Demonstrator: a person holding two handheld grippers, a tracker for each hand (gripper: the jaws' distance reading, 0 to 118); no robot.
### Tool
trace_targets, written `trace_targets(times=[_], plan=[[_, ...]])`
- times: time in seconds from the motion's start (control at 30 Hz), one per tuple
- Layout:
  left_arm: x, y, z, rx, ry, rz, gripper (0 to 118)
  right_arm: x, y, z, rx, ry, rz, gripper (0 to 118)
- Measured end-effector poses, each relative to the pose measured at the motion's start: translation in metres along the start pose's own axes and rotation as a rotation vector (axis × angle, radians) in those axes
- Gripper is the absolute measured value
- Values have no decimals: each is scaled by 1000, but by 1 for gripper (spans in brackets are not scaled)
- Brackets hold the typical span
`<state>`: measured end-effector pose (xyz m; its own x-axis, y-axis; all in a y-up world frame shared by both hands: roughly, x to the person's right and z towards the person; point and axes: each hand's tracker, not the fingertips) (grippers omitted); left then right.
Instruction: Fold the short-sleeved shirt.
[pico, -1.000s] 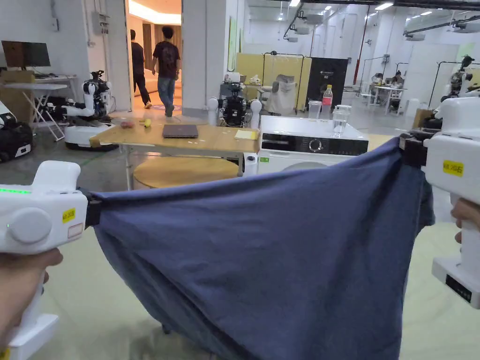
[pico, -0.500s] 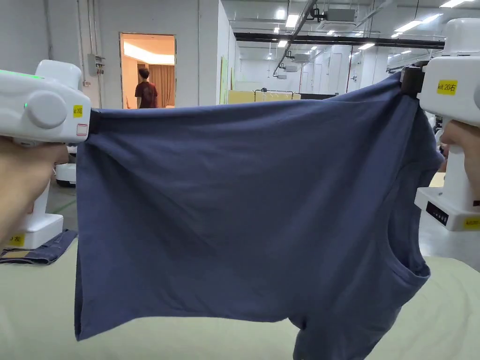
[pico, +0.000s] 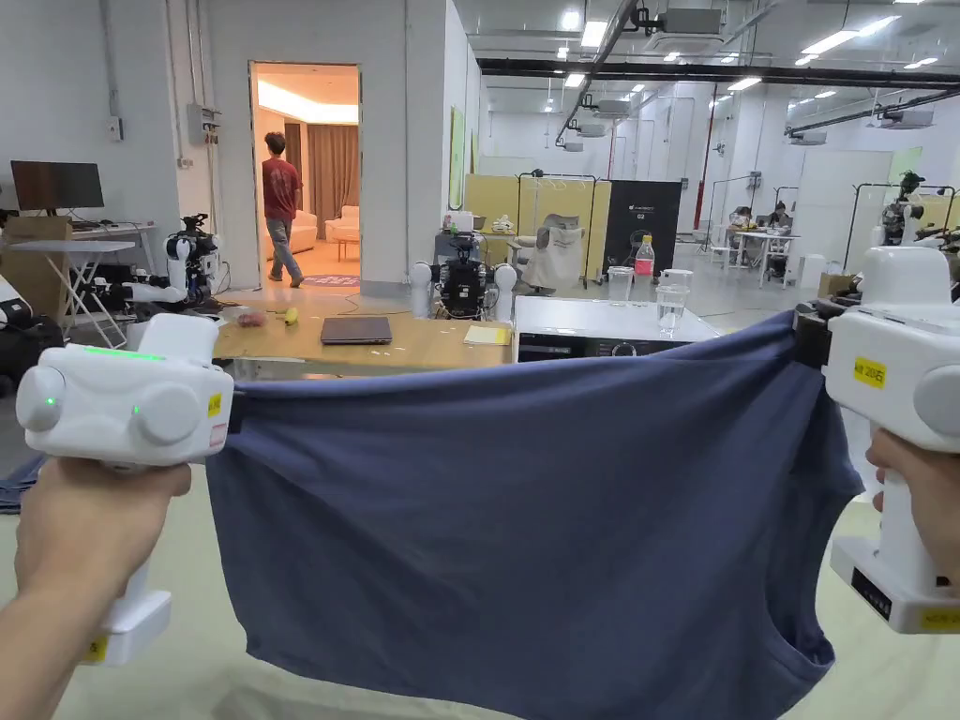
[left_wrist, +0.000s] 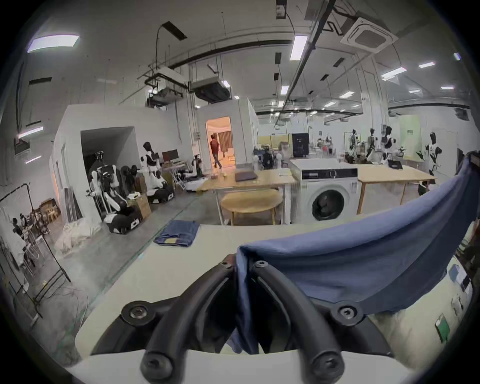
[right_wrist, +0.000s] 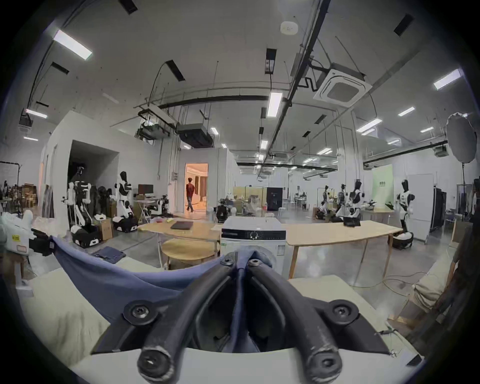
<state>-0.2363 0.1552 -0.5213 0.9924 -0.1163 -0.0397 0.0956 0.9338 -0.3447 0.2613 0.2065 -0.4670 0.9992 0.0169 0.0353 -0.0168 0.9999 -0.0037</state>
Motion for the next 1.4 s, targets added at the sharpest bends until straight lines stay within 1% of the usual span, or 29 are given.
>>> trace_targets(times=[0.17,0.2,0.27,0.33,0.43,0.5,0.6,0.63,0.7,0.73,0.77,0.8,0.83,0.87,0.9,0.93,0.97,1.0,1.07,1.13,1.17,1.23,1.27,1.3,1.33,1.37,1.4], plan=[[0,-45,37,0,-30,-15,2,5,-26,63,-23,22,9,0],[-2,-59,47,4,-41,-11,2,7,-37,80,-26,29,11,0],[-6,-88,71,-2,-60,-5,2,7,-61,113,-74,43,42,0],[-8,-123,97,-20,-85,-10,2,7,-93,149,-115,66,41,0],[-12,-186,135,-64,-112,13,2,2,-155,204,-217,78,46,0],[-17,-237,148,-140,-111,-1,2,-3,-207,236,-302,74,56,0],[-21,-306,167,-261,-128,71,2,-10,-287,265,-485,60,83,0],[-20,-322,174,-293,-140,94,2,-12,-309,272,-540,59,76,0],[-22,-352,174,-375,-141,131,2,-13,-343,281,-671,60,5,0],[-22,-363,172,-412,-138,124,2,-13,-353,283,-706,48,-28,0],[-22,-369,172,-400,-121,103,4,-13,-358,284,-723,31,-45,3],[-21,-370,174,-395,-97,70,13,-12,-358,285,-730,19,-52,11],[-18,-367,179,-382,-65,40,33,-12,-351,287,-716,22,-58,32],[-13,-358,186,-339,-35,11,72,-13,-343,289,-699,27,-75,74],[-5,-348,199,-284,-45,-19,97,-17,-332,290,-657,57,-102,100],[4,-337,207,-232,-70,-33,111,-23,-320,289,-613,84,-113,110],[15,-322,213,-176,-96,-44,115,-32,-306,291,-559,108,-117,112],[27,-308,218,-121,-117,-55,115,-43,-291,289,-508,116,-100,112],[41,-292,217,-72,-149,-54,115,-65,-267,283,-440,136,-75,112],[56,-277,217,-34,-190,-49,114,-86,-250,280,-402,181,-74,112],[64,-274,223,-20,-208,-49,113,-94,-244,280,-399,175,-69,107],[69,-271,224,-22,-232,-53,102,-105,-242,282,-363,178,-53,91],[68,-271,225,-30,-258,-50,102,-110,-241,283,-352,180,-46,91],[65,-275,226,-36,-269,-45,65,-115,-242,283,-351,164,-37,57],[62,-278,223,-68,-245,-51,4,-117,-245,283,-347,139,-24,14],[53,-279,223,-69,-231,-39,0,-116,-246,285,-334,149,-36,0],[40,-282,222,-94,-270,7,0,-114,-248,285,-337,185,-55,0]])
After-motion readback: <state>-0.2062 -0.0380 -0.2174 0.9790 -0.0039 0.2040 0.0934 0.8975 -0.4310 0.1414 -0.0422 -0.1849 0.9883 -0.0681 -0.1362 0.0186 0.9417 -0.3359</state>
